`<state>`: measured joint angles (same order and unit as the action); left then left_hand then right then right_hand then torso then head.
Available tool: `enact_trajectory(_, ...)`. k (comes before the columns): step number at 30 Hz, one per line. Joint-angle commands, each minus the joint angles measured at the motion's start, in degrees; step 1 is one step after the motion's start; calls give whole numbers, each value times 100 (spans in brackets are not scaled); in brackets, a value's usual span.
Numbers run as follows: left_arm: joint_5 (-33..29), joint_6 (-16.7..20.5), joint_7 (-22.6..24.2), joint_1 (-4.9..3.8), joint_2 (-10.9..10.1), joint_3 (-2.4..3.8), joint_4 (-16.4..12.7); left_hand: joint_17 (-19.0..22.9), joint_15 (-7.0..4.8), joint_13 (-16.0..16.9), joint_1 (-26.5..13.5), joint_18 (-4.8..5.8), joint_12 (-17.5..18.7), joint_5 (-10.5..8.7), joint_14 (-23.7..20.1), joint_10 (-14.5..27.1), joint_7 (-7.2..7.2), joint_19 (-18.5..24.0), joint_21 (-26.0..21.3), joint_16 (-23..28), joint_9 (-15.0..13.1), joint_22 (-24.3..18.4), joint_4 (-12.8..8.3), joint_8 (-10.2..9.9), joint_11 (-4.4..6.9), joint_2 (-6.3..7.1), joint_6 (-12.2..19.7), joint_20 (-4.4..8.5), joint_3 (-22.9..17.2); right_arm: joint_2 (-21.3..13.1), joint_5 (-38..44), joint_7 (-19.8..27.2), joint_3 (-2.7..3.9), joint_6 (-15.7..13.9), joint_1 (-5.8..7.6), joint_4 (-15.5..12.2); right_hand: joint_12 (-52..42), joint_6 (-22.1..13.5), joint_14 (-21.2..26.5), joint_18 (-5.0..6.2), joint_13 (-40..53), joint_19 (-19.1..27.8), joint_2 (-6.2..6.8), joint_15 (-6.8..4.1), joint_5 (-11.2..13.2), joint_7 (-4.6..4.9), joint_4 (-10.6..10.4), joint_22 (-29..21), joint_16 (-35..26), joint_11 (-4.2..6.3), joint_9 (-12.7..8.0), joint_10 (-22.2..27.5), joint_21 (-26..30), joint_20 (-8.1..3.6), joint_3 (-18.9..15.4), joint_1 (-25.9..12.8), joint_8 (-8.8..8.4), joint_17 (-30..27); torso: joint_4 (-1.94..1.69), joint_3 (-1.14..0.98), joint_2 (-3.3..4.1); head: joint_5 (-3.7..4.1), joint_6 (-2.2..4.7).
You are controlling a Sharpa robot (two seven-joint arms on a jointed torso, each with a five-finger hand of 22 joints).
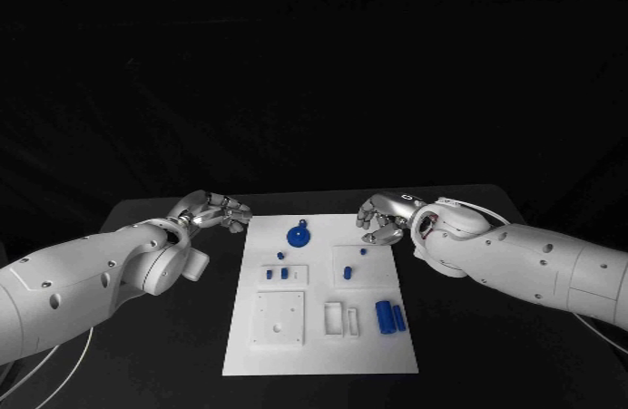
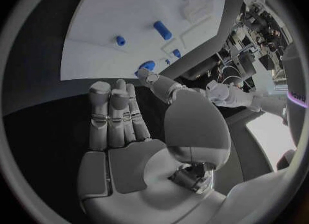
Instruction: Assemble the parts on the task board
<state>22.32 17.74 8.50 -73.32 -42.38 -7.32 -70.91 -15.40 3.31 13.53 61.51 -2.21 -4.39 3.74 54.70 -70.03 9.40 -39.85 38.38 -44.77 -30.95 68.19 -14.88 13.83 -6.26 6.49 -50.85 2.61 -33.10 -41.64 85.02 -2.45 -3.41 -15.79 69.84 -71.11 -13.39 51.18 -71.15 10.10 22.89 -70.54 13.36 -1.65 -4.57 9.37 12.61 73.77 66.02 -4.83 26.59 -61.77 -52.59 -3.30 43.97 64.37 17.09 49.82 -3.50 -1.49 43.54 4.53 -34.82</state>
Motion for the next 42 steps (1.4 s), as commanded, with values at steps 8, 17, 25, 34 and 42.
enact_trajectory(8,-1729,-253,716,0,-108,0,-394,25,232,-43,37,21,45,45,-278,78,5,260,-275,681,22,-36,-66,60,30,-113,94,-242,48,116,1209,-495,-38,281,-164,99,320,95,-17,490,-340,-38,92,43,37,-37,-63,26,55,-44,-23,-158,37,66,91,45,55,-76,-29,31,-48,21,-21)
enact_trajectory(17,-1735,-241,749,0,-96,-1,-477,5,244,-49,37,11,43,55,-267,87,17,256,-287,730,25,-31,-62,70,8,-134,93,-252,53,304,1395,-751,-103,148,-273,270,477,92,-43,490,-537,-74,188,57,131,-22,-146,33,75,-58,-62,-244,62,80,210,85,41,-136,-35,23,-27,-28,-30)
enact_trajectory(25,-1765,-246,759,1,-112,-1,-468,-16,259,-57,33,3,46,60,-259,104,18,257,-299,776,29,-24,-61,79,-19,-141,93,-266,62,409,1447,-773,-160,176,-349,376,491,139,-53,490,-593,-92,194,42,140,-34,-185,39,86,-41,-67,-358,73,82,252,91,63,-164,-16,6,-27,-67,-62)
enact_trajectory(34,-1779,-236,755,1,-117,-1,-463,-33,270,-63,32,-6,46,61,-248,115,17,256,-306,804,31,-18,-59,86,-35,-148,92,-276,67,474,1483,-774,-185,156,-411,463,460,253,-58,490,-621,-107,76,-14,144,-82,-167,60,104,17,-56,-554,77,79,281,108,121,-194,-6,-4,-29,-86,-85)
enact_trajectory(42,-1779,-240,738,1,-120,-1,-464,-43,275,-65,35,-11,46,61,-243,119,17,256,-310,820,32,-15,-61,89,-40,-149,93,-281,68,539,1484,-762,-198,201,-438,505,403,434,-65,490,-603,-117,-81,-92,150,-159,-93,98,128,97,-22,-783,67,63,306,94,211,-216,-6,2,-28,-83,-96)
